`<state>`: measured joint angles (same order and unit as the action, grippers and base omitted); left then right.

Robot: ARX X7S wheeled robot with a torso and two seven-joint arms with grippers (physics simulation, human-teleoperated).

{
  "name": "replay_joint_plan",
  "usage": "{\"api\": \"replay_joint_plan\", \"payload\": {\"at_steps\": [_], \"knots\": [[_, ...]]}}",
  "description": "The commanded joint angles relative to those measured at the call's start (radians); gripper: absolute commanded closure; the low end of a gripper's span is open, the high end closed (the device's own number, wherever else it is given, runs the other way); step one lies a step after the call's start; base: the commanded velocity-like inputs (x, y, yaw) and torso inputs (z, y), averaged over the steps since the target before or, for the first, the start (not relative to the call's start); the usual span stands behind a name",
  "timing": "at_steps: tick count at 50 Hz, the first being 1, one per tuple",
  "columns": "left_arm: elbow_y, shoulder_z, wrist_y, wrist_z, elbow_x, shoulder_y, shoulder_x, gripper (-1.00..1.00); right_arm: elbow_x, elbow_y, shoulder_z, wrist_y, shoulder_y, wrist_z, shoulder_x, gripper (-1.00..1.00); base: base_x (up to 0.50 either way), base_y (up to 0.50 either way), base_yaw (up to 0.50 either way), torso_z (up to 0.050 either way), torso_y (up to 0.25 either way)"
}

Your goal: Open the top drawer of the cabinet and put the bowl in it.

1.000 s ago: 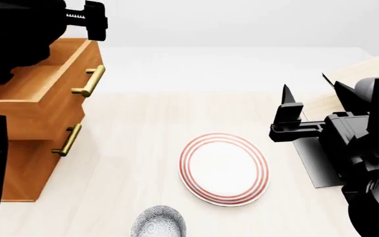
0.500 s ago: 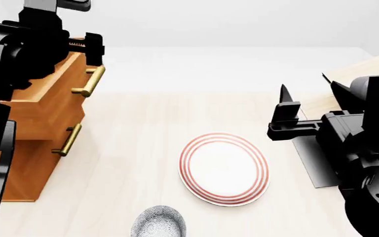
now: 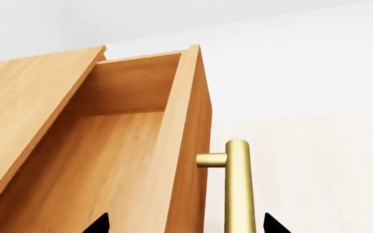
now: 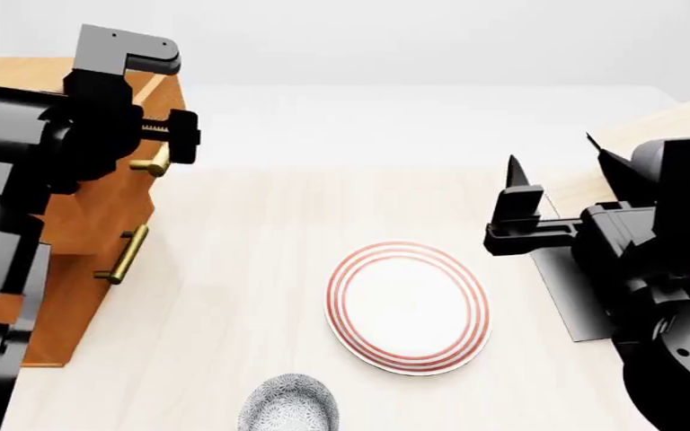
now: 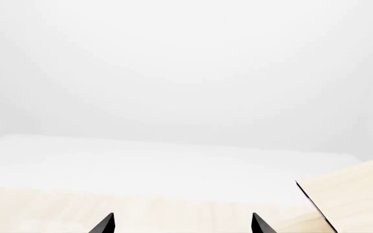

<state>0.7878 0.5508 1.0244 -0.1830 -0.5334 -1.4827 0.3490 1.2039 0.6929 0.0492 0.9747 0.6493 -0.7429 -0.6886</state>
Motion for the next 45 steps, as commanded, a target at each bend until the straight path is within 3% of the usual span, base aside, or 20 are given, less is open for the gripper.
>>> {"api": "replay_joint_plan", "payload": {"at_steps": [1, 45], "knots": [[-0.007, 0.004, 0.0, 0.006, -0.008, 0.043, 0.002, -1.0, -0.008, -0.004, 0.007, -0.007, -0.004, 0.005, 0.001, -1.0, 0.0, 0.0, 0.0, 0.0, 0.0], [-0.388, -0.019, 0.165, -0.044, -0.133, 0.164, 0.003, -1.0, 0.016, 0.013, 0.006, -0.012, -0.006, -0.018, -0.011, -1.0, 0.0, 0.0, 0.0, 0.0, 0.0]]}}
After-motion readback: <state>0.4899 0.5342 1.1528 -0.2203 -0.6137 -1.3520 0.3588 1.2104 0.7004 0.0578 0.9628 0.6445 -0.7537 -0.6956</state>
